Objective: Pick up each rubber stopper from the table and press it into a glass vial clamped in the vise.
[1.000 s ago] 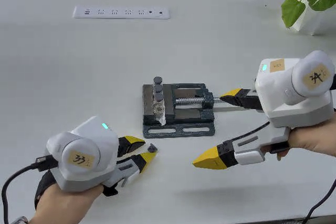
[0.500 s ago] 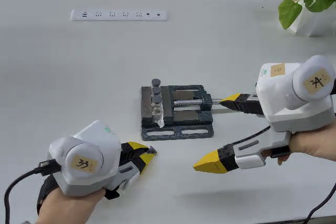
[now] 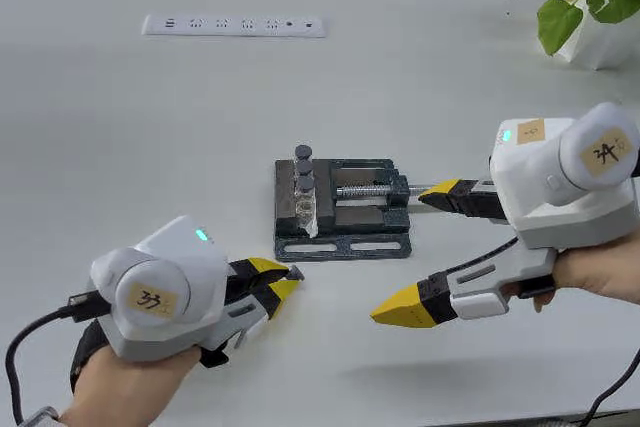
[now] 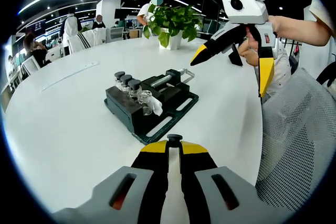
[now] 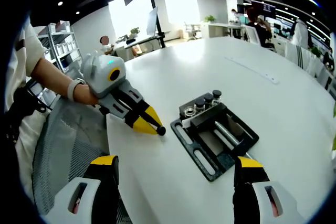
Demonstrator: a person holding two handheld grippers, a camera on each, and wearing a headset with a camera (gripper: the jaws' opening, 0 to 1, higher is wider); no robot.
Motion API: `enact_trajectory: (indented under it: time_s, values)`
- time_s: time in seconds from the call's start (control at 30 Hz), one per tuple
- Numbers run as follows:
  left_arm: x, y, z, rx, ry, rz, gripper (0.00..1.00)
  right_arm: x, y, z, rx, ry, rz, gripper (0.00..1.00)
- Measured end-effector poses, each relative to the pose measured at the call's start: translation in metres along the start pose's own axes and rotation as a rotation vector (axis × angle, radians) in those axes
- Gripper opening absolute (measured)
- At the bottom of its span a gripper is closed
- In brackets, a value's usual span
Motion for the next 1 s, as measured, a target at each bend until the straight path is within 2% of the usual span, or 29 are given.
enact_trajectory:
  time_s: [0.07, 0.1, 0.2, 0.4, 0.5, 0.6, 0.7, 0.8, 1.0]
  values:
    - [0.002, 0.001, -0.003, 0.0, -0.009, 0.0, 0.03, 0.001, 0.0, -0.003, 0.007, 0.0, -0.001, 0.89]
    - [0.004, 0.001, -0.008, -0.007, -0.027, 0.004, 0.03, 0.001, 0.001, -0.005, 0.012, 0.0, -0.006, 0.88]
    - [0.008, 0.003, -0.011, -0.023, -0.037, 0.011, 0.03, 0.002, 0.003, -0.01, 0.018, 0.003, -0.019, 0.87]
    - [0.015, -0.002, -0.033, -0.047, -0.106, 0.052, 0.03, 0.003, 0.01, -0.022, 0.038, 0.004, -0.054, 0.85]
    - [0.018, -0.006, -0.043, -0.061, -0.139, 0.073, 0.03, 0.005, 0.015, -0.029, 0.035, -0.007, -0.09, 0.79]
    - [0.018, -0.008, -0.049, -0.061, -0.166, 0.094, 0.03, 0.005, 0.02, -0.035, 0.036, -0.014, -0.116, 0.76]
    - [0.018, -0.01, -0.052, -0.071, -0.177, 0.112, 0.03, 0.004, 0.026, -0.038, 0.047, -0.009, -0.137, 0.72]
    - [0.019, -0.018, -0.062, -0.081, -0.192, 0.129, 0.03, 0.003, 0.029, -0.038, 0.054, 0.005, -0.159, 0.66]
    - [0.019, -0.025, -0.072, -0.091, -0.212, 0.157, 0.03, 0.002, 0.035, -0.038, 0.049, 0.022, -0.206, 0.48]
Point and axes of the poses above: the centre of the closed fingertips' face, and the gripper's own axes: x roughly backward along the fingers, y roughly to its left, z roughly out of its underside, the point moved 3 cm from there along x, roughly backward along the fingers, and after that the axes turned 9 degrees about -x, right-handed, at the moved point
